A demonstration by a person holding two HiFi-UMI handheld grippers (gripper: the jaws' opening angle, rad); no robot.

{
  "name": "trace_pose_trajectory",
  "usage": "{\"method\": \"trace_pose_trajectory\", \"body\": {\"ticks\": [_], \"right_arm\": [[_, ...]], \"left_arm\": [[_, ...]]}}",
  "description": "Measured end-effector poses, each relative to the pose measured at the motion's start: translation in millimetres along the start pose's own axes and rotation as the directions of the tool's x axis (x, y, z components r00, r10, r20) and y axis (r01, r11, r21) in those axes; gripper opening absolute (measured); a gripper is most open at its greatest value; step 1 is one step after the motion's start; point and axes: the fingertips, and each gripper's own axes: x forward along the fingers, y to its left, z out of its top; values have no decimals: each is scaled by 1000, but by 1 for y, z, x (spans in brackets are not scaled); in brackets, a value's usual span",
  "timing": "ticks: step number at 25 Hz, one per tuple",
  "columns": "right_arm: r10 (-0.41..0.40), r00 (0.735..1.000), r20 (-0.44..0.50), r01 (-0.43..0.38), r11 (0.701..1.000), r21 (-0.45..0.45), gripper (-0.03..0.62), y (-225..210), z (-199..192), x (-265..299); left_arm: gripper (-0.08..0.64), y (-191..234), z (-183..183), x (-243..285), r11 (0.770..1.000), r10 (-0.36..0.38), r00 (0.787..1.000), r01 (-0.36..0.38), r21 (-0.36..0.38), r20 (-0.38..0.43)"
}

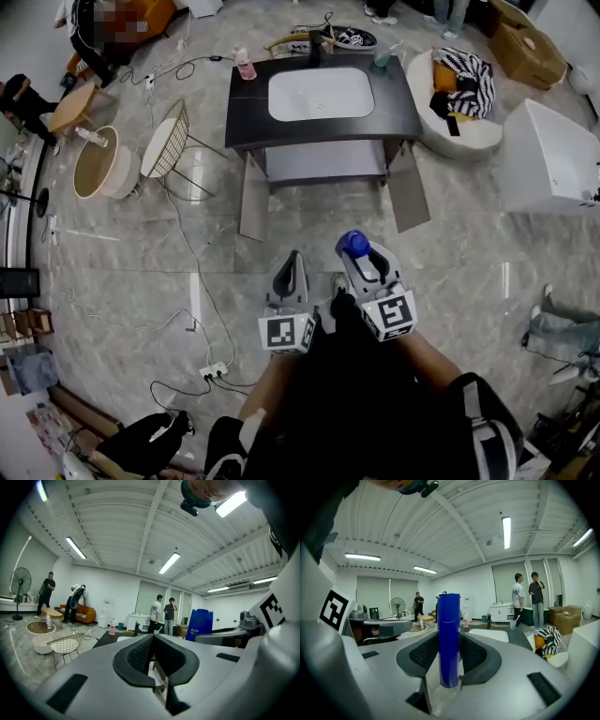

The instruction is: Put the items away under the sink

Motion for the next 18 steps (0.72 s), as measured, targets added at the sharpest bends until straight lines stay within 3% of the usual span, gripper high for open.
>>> {"method": "trace_pose_trajectory", "body": {"ticks": [5,9,18], "right_arm": [[27,1000,8,-27,999,-23,141,-30,-5,32],[15,1000,-8,-15,1000,26,141,-46,-12,62],[16,1000,-27,-15,999,32,141,-74,-56,153]], "left_arm": [[15,4,5,26,999,45,999,-45,-15,9],[15,17,-1,50,998,52,999,-53,-16,-7],[15,62,-40,122,1000,9,999,-10,-20,-34]]}}
